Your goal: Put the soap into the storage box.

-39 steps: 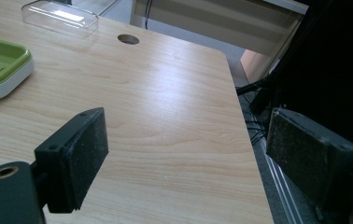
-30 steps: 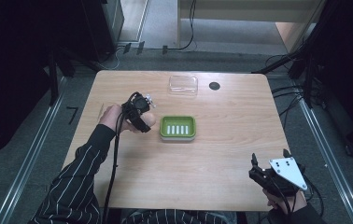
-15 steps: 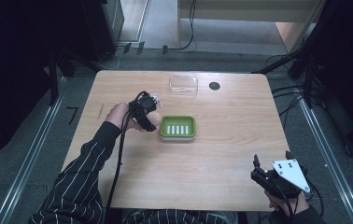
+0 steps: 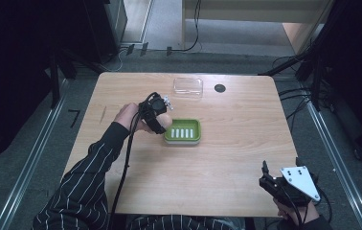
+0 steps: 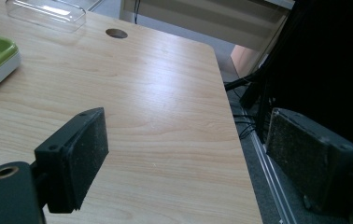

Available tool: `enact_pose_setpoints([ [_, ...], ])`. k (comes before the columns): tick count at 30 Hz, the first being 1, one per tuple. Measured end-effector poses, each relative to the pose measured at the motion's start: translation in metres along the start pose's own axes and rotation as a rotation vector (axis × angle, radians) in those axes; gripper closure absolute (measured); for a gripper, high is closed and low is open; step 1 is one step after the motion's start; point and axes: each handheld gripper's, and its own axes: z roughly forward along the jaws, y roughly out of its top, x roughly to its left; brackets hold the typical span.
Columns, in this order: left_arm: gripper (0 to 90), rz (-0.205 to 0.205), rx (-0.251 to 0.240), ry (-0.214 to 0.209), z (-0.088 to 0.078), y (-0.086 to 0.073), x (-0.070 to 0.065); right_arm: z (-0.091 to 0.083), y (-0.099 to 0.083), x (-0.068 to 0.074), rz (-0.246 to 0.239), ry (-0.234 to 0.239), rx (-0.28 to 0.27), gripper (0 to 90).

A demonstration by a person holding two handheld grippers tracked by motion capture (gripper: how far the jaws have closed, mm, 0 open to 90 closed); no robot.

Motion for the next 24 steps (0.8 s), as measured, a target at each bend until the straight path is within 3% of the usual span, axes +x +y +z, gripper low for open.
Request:
enact_pose_setpoints([
  [4, 33.6, 0.006, -0.006, 0.0, 0.001, 0.003, -0.001, -0.001, -0.001, -0.001, 0.006, -0.007, 0.001, 13.6],
  [14, 33.6, 0.07, -0.009, -0.013, 0.008, 0.021, -0.005, -0.003, -0.002, -0.002, 0.013, -0.014, 0.001, 13.6],
  [24, 33.6, 0.117, -0.006, -0.013, 0.01, 0.029, -0.007, -0.004, -0.002, -0.004, 0.014, -0.017, 0.0, 13.6],
])
